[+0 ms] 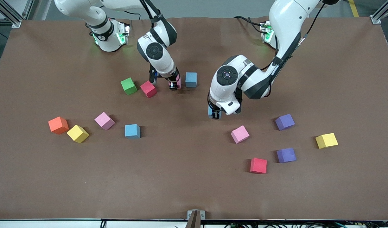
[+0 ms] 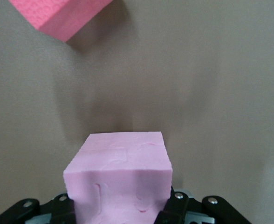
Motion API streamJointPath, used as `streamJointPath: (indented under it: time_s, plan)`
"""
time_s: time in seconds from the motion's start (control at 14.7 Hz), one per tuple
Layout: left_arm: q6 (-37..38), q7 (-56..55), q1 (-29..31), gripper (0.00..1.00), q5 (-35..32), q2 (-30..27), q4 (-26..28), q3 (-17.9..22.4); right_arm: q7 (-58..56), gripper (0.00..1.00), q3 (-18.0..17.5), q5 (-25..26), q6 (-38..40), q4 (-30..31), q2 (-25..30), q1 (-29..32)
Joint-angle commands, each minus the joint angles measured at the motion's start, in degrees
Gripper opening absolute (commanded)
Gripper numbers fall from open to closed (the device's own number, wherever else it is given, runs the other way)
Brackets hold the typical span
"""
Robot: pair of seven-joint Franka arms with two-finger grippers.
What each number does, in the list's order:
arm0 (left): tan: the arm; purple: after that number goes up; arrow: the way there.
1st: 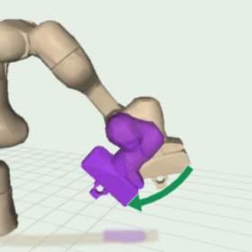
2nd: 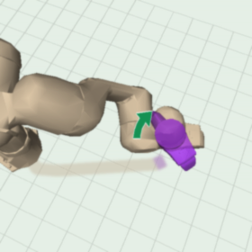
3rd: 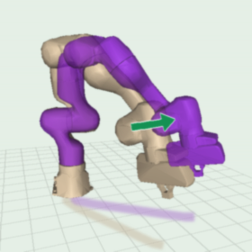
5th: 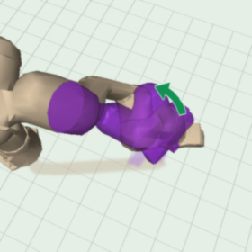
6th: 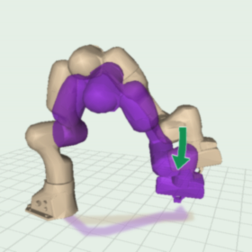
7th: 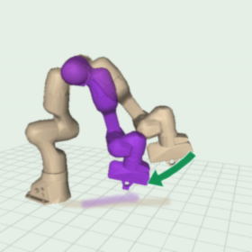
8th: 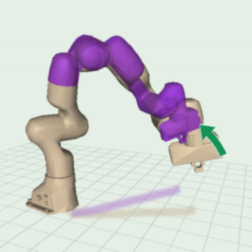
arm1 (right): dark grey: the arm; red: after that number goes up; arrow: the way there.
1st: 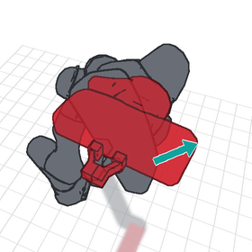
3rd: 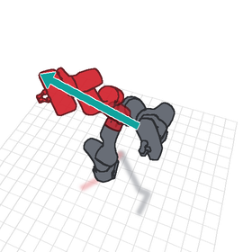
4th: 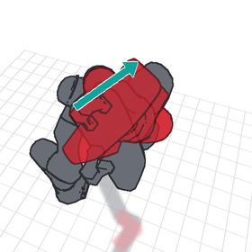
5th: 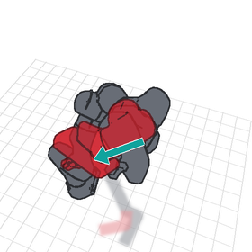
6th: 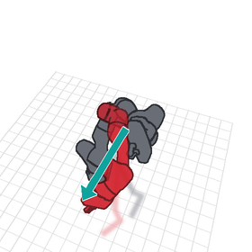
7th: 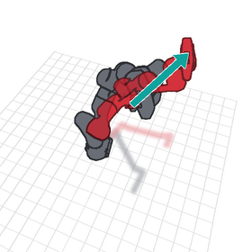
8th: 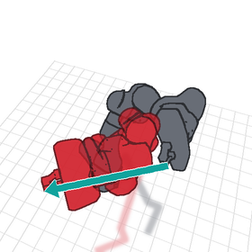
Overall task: Arrange 11 blocks into digit 3
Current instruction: 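Carry the pink and blue cubes toward the placed blue cube with both grippers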
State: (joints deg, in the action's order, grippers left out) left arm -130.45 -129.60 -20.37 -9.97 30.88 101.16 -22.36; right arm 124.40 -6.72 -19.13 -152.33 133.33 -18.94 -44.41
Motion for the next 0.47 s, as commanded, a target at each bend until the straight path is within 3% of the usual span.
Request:
streamJointPath:
  time_s: [0.0, 0.41]
  plan:
    - [-0.6, -0.21, 0.69, 0.32, 0.13, -1.61, 1.32, 0.04, 0.58, 0.01, 0.13, -1.61, -1.39, 0.61, -0.14, -0.86]
    - [-0.51, -0.56, 0.6, 0.32, 0.04, -1.44, 1.41, 0.04, 0.67, 0.01, 0.13, -1.7, -1.92, 0.52, -0.58, -1.91]
